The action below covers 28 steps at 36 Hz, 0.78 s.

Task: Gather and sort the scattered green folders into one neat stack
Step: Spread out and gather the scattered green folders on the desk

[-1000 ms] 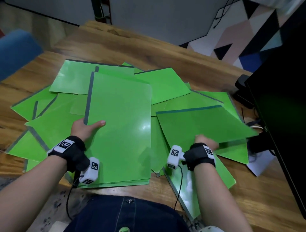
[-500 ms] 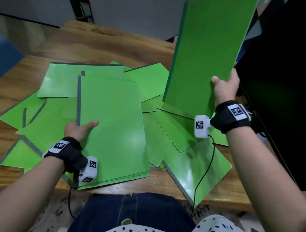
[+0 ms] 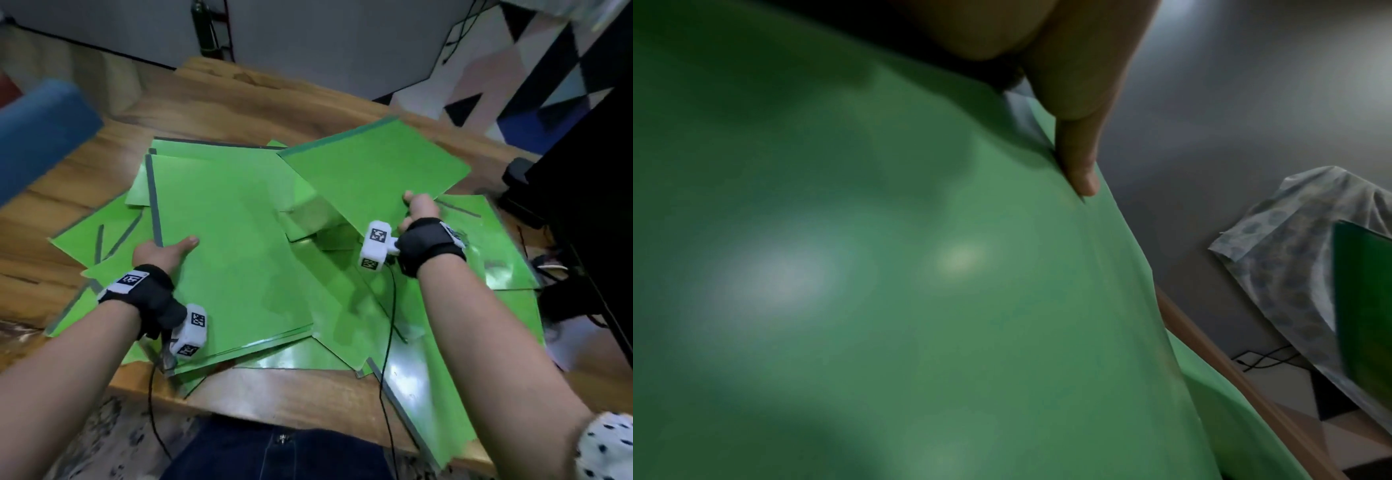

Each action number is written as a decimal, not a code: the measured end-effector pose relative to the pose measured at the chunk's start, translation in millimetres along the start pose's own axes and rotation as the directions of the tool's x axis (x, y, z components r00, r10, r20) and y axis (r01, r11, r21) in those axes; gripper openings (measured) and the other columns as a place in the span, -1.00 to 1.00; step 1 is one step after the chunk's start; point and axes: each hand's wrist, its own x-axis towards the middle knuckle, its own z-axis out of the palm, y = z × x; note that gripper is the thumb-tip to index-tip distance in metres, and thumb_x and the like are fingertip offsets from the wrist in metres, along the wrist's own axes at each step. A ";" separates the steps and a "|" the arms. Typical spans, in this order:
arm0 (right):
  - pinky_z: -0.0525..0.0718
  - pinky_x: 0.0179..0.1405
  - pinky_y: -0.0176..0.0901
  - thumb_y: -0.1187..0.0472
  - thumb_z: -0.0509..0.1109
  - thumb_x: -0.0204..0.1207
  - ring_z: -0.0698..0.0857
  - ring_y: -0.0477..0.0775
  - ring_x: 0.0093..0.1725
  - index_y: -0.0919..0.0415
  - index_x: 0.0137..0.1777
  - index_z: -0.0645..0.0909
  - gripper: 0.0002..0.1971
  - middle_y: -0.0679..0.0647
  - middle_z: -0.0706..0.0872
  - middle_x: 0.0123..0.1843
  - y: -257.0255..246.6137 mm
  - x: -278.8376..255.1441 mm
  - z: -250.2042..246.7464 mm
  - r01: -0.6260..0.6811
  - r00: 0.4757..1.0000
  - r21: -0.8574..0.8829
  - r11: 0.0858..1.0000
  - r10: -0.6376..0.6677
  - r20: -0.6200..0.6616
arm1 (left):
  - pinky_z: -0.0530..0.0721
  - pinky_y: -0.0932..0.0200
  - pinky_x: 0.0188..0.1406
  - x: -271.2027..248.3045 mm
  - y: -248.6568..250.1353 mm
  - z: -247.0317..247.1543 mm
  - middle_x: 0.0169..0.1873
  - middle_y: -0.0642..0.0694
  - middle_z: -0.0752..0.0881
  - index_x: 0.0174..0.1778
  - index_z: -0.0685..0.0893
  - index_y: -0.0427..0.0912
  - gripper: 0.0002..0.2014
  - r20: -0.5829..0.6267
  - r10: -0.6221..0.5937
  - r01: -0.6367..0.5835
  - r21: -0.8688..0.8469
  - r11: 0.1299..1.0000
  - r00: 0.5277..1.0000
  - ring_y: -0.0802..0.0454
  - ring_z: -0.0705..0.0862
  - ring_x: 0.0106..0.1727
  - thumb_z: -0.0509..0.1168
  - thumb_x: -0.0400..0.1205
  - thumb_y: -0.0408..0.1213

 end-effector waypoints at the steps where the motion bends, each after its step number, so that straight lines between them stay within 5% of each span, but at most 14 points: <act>1: 0.29 -0.64 -0.22 0.17 0.22 0.66 0.29 -0.03 -0.56 0.24 0.42 0.49 -0.64 0.10 0.59 -0.12 1.6 -0.6 13.4 -0.041 0.999 0.015 0.999 0.041 0.025 | 0.60 -0.14 0.23 6.5 1.0 -0.4 0.26 -0.39 0.61 0.41 0.44 -0.48 -0.14 -0.001 0.012 -0.012 0.009 1.000 1.000 -0.33 0.61 0.25 0.52 0.38 0.08; 3: 0.25 -0.65 -0.22 0.15 0.25 0.63 0.26 -0.01 -0.57 0.20 0.39 0.50 -0.65 0.06 0.41 -0.38 8.4 2.2 42.5 -0.103 0.993 0.045 0.994 0.100 0.061 | 0.57 -0.16 0.24 19.7 1.4 0.5 0.30 -0.40 0.58 0.43 0.41 -0.49 -0.15 0.004 0.026 -0.026 0.034 0.999 1.000 -0.34 0.58 0.29 0.51 0.41 0.07; 5: 0.27 -0.59 -0.17 0.14 0.29 0.61 0.29 0.03 -0.54 0.25 0.38 0.51 -0.62 0.06 0.33 -0.43 19.9 9.0 68.4 -0.107 0.990 -0.011 0.994 0.108 0.095 | 0.57 -0.19 0.27 31.1 -2.1 2.6 0.32 -0.40 0.58 0.44 0.40 -0.48 -0.12 0.010 0.022 -0.023 0.053 0.998 1.000 -0.35 0.57 0.30 0.51 0.40 0.09; 10: 0.50 -0.26 -0.17 0.26 0.21 0.62 0.52 0.11 -0.16 0.28 0.47 0.44 -0.58 0.08 0.52 -0.09 45.7 -2.1 112.8 0.051 0.975 -0.285 0.957 0.014 0.221 | 0.54 -0.16 0.35 51.3 -16.8 8.0 0.38 -0.38 0.53 0.51 0.34 -0.44 -0.09 0.054 -0.043 0.040 0.057 0.998 0.998 -0.31 0.55 0.35 0.52 0.40 0.04; 12: 0.52 -0.20 -0.18 0.32 0.34 0.47 0.60 0.17 -0.14 0.26 0.16 0.59 -0.74 0.17 0.61 -0.08 49.4 -6.4 117.3 0.187 0.978 -0.606 0.773 -0.088 0.190 | 0.56 -0.15 0.32 56.5 -21.5 9.5 0.35 -0.38 0.56 0.50 0.37 -0.45 -0.10 0.067 -0.050 0.045 0.076 0.996 0.996 -0.31 0.58 0.32 0.52 0.39 0.06; 15: 0.46 -0.47 -0.29 0.31 0.42 0.38 0.57 0.06 -0.41 0.28 -0.19 0.55 -0.91 0.14 0.59 -0.31 42.9 -9.4 120.9 0.271 0.963 -0.786 0.556 -0.143 0.231 | 0.57 -0.08 0.27 62.2 -25.5 11.0 0.37 -0.41 0.54 0.49 0.34 -0.48 -0.10 0.102 -0.086 0.071 0.141 0.988 0.991 -0.33 0.58 0.32 0.51 0.42 0.06; 17: 0.34 -0.58 -0.33 0.31 0.40 0.38 0.47 -0.01 -0.49 0.25 -0.29 0.50 -0.89 0.12 0.55 -0.36 37.1 -7.1 124.4 0.279 0.960 -0.808 0.519 -0.178 0.217 | 0.56 -0.05 0.21 65.4 -26.4 11.8 0.38 -0.43 0.52 0.49 0.32 -0.51 -0.10 0.125 -0.124 0.098 0.196 0.976 0.984 -0.34 0.57 0.32 0.49 0.44 0.05; 20: 0.43 -0.47 -0.26 0.31 0.37 0.38 0.52 0.06 -0.44 0.24 -0.34 0.51 -0.88 0.18 0.62 -0.29 33.6 -4.1 126.1 0.283 0.958 -0.817 0.502 -0.192 0.214 | 0.57 -0.06 0.20 71.6 -26.8 12.0 0.38 -0.44 0.52 0.47 0.33 -0.53 -0.10 0.150 -0.152 0.113 0.237 0.965 0.977 -0.35 0.59 0.30 0.49 0.43 0.07; 22: 0.51 -0.29 -0.19 0.30 0.35 0.39 0.62 0.17 -0.27 0.24 -0.22 0.59 -0.98 0.24 0.68 -0.14 32.9 -2.5 124.5 0.273 0.961 -0.824 0.497 -0.175 0.213 | 0.58 -0.06 0.16 74.6 -26.9 12.0 0.36 -0.44 0.54 0.45 0.35 -0.54 -0.11 0.158 -0.155 0.110 0.265 0.958 0.975 -0.35 0.60 0.28 0.49 0.43 0.07; 25: 0.65 0.12 -0.07 0.33 0.33 0.41 0.67 0.26 0.17 0.20 0.34 0.57 -0.55 0.26 0.65 0.30 34.4 9.0 122.9 0.262 0.965 -0.794 0.548 -0.144 0.219 | 0.58 -0.03 0.06 78.4 -27.6 12.9 0.32 -0.44 0.57 0.42 0.38 -0.55 -0.12 0.158 -0.161 0.113 0.275 0.955 0.974 -0.34 0.62 0.23 0.50 0.42 0.06; 28: 0.62 0.25 -0.02 0.33 0.32 0.42 0.65 0.26 0.25 0.17 0.43 0.52 -0.48 0.22 0.60 0.38 32.7 11.2 122.3 0.275 0.961 -0.775 0.568 -0.149 0.232 | 0.54 0.01 -0.01 80.3 -27.1 13.3 0.31 -0.44 0.57 0.42 0.38 -0.55 -0.13 0.171 -0.163 0.110 0.283 0.953 0.972 -0.34 0.62 0.23 0.50 0.42 0.04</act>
